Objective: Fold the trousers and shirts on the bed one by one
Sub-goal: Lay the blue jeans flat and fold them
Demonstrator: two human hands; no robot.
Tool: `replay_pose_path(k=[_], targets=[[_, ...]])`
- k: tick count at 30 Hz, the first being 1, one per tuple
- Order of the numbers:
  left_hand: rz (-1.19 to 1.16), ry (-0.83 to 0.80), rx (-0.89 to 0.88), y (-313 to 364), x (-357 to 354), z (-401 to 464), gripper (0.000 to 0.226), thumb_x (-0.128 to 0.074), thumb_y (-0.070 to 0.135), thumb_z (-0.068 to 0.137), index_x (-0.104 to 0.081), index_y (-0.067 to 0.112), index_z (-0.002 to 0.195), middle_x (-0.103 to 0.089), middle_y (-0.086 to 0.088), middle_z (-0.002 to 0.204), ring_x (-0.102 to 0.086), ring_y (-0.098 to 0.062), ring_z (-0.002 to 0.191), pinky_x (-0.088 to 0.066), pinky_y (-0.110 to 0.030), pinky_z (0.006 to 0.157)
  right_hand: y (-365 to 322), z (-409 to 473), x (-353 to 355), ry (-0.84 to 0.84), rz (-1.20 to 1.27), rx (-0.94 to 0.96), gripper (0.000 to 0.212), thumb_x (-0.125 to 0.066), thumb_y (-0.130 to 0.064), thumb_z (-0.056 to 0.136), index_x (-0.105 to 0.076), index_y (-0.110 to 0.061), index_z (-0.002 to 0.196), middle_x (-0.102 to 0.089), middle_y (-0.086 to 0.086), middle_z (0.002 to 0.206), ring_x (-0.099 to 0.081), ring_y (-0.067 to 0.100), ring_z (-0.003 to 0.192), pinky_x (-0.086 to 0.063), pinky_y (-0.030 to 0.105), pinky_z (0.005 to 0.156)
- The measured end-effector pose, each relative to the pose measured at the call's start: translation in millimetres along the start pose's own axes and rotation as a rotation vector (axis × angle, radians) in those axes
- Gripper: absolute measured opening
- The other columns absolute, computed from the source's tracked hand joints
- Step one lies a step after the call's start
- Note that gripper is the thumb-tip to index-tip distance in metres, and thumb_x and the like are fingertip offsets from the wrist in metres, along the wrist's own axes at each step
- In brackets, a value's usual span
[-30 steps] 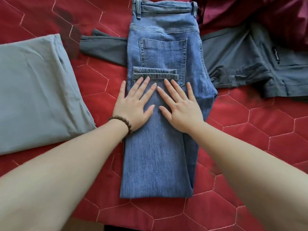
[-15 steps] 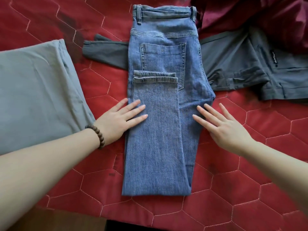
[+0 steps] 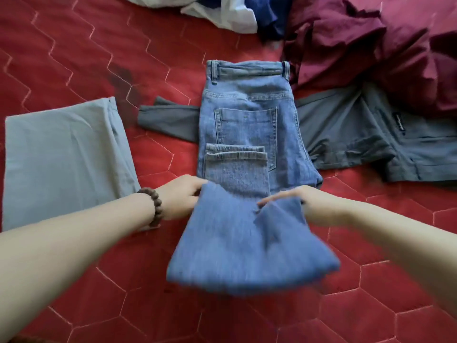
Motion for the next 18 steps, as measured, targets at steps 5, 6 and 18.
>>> replay_pose_path(k=[5,6,18], targets=[[-0.483,0.483,0.378,-24,31,42,0.040,-0.061,0.058,0.081,-0.068,0.021,0.091,-0.071,0.000,0.101,-0.066,-0.014,0.096,-0.048,-0.036,0.095,43,37,53,0.572,0.750,-0.415,0.039,-0.069,-0.046,0.083,-0.068,-0.018,0.110,-0.072,0.003,0.106,-0.068,0.020,0.096,-0.052,0.038,0.093],[-0.509,0.499,0.366,-26,28,48,0.027,-0.063,0.044,0.088,-0.068,0.019,0.095,-0.071,-0.002,0.104,-0.066,-0.016,0.097,-0.049,-0.037,0.096,48,41,53,0.592,0.800,-0.435,0.044,-0.071,-0.046,0.081,-0.068,-0.014,0.112,-0.073,0.005,0.102,-0.070,0.024,0.093,-0.054,0.040,0.090],[-0.405,0.447,0.424,-18,-41,-5,0.004,-0.064,0.024,0.090,-0.068,0.022,0.090,-0.071,0.015,0.087,-0.064,0.009,0.084,-0.049,-0.015,0.072,55,-6,-8,0.435,0.682,-0.441,0.017,-0.064,-0.027,0.091,-0.068,-0.011,0.097,-0.074,0.004,0.099,-0.069,0.019,0.093,-0.054,0.042,0.089]])
Point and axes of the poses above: each hand's wrist, its own z-axis towards the middle knuckle, its own x-axis out of the back of the hand, y = z × x, the point moved 5 cm from there along z, towards the middle knuckle
